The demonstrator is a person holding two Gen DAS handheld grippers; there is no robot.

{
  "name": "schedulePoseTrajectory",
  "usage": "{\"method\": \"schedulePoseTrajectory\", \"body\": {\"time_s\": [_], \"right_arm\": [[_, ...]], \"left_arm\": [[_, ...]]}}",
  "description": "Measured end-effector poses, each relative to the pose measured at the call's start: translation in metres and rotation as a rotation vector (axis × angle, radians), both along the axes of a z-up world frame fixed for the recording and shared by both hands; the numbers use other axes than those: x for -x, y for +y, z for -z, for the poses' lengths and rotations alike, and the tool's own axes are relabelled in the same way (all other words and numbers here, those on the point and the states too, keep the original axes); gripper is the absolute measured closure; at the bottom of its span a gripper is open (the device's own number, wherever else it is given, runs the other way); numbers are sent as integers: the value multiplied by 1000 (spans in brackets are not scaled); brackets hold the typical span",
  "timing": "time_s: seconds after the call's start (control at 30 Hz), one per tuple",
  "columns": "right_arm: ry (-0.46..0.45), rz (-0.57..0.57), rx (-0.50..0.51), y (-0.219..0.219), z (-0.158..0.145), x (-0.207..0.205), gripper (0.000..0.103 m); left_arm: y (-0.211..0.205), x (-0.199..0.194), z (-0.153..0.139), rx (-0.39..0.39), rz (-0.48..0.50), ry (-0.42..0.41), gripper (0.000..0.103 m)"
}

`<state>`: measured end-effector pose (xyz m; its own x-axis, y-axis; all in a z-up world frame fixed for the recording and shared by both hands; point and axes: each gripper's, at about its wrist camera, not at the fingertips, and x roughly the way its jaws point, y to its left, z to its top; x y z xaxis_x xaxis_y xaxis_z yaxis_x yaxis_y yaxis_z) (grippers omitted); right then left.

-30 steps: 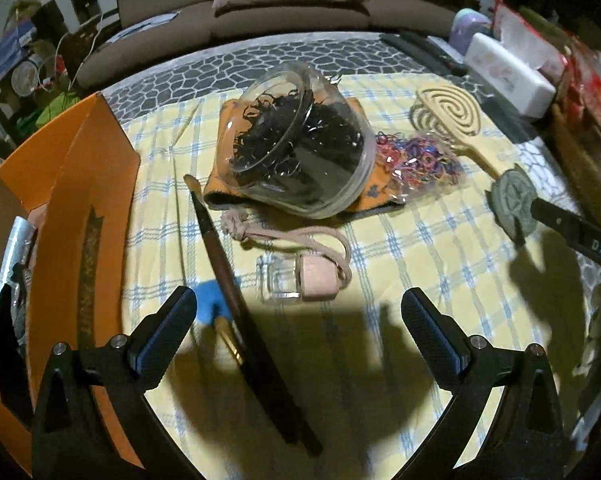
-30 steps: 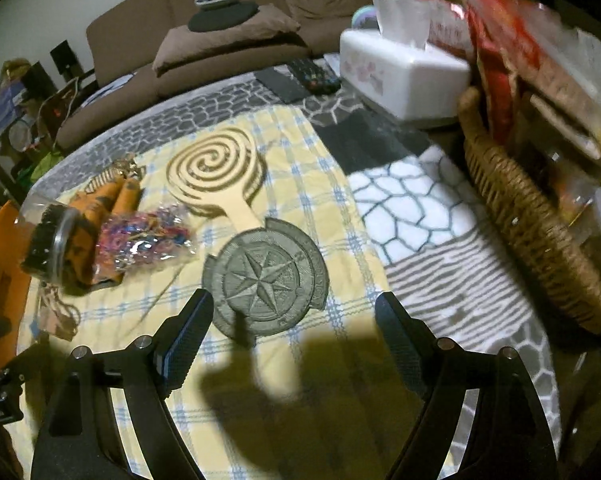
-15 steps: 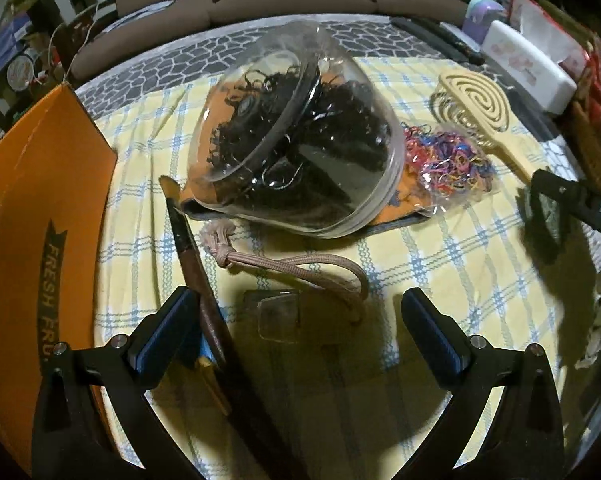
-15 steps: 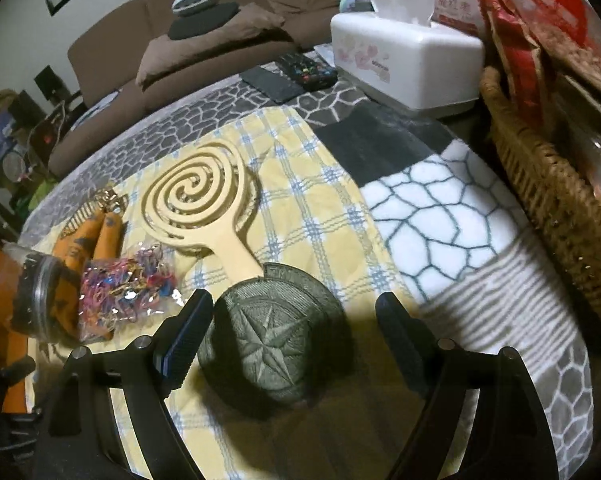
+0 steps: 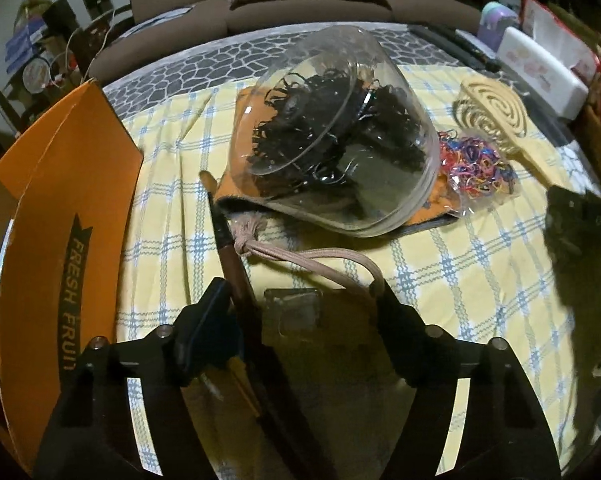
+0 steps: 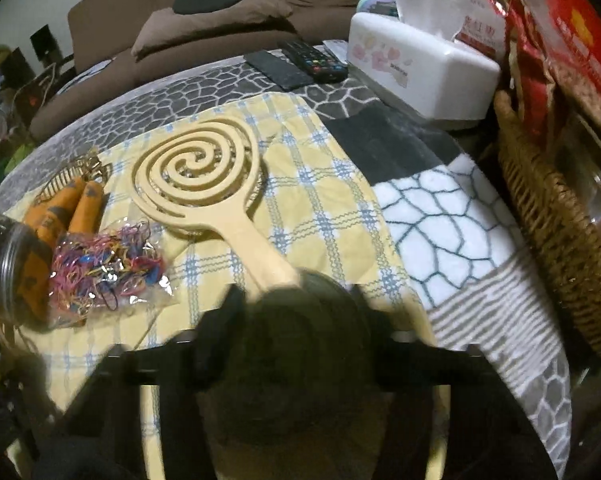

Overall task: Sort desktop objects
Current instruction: 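Grasp the glass perfume bottle with left tool while right tool grasps the compass coaster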

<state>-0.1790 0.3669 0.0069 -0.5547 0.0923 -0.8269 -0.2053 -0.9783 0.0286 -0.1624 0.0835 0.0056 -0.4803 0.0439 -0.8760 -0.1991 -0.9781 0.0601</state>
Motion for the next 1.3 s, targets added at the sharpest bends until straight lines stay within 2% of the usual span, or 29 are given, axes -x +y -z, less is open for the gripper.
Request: {"method": "schedulePoseTrajectory", "body": {"time_s": [0.13,0.2,0.23,0.27,0.37,0.6,0.7,0.73,0.77,0.8,0.83,0.9,0.97,1.13,1.2,1.27,1.3], "right_arm": [[-7,-7,37,2,-5,-11,68],[-10,-9,60,5,-9,-19,72],[-9,-4,73,6,-11,-23,77],[-12,2,89,8,-13,-26,89],[2,-1,160,16,-23,-36,98],[14,-3,284,23,-33,-54,98],[6,-2,280,22,-32,-58,94],[1,-1,276,23,-31,-58,87],[-2,-2,276,23,-29,-58,67],[-4,-1,277,24,-27,-58,56],[-4,-3,275,24,-25,-57,40],[-7,-16,264,23,-22,-55,36],[-28,-38,240,17,-16,-53,24],[-67,-99,131,-10,0,-44,22],[-80,-111,90,-19,7,-40,18],[-96,-152,15,-32,11,-38,9],[-107,-177,-30,-38,14,-37,8]], "left_arm": [[-8,-6,-9,-38,-10,-6,52],[-14,-9,-13,-70,-12,-18,52],[-15,-9,-13,-82,-12,-22,52],[-17,-10,-15,-93,-13,-26,52],[-22,-17,-19,-124,-5,-31,53],[-36,-38,-35,-206,13,-23,53],[-41,-45,-42,-240,16,-28,53],[-43,-47,-45,-247,16,-30,53],[-45,-49,-48,-249,18,-28,53],[-46,-51,-53,-251,20,-23,53],[-48,-53,-57,-255,23,-17,53],[-51,-56,-66,-265,27,-11,53],[-53,-58,-73,-272,28,-7,53],[-52,-63,-89,-285,50,5,53],[-50,-66,-93,-287,60,8,53],[-49,-67,-96,-292,69,10,53],[-48,-68,-97,-292,71,10,53]]}}
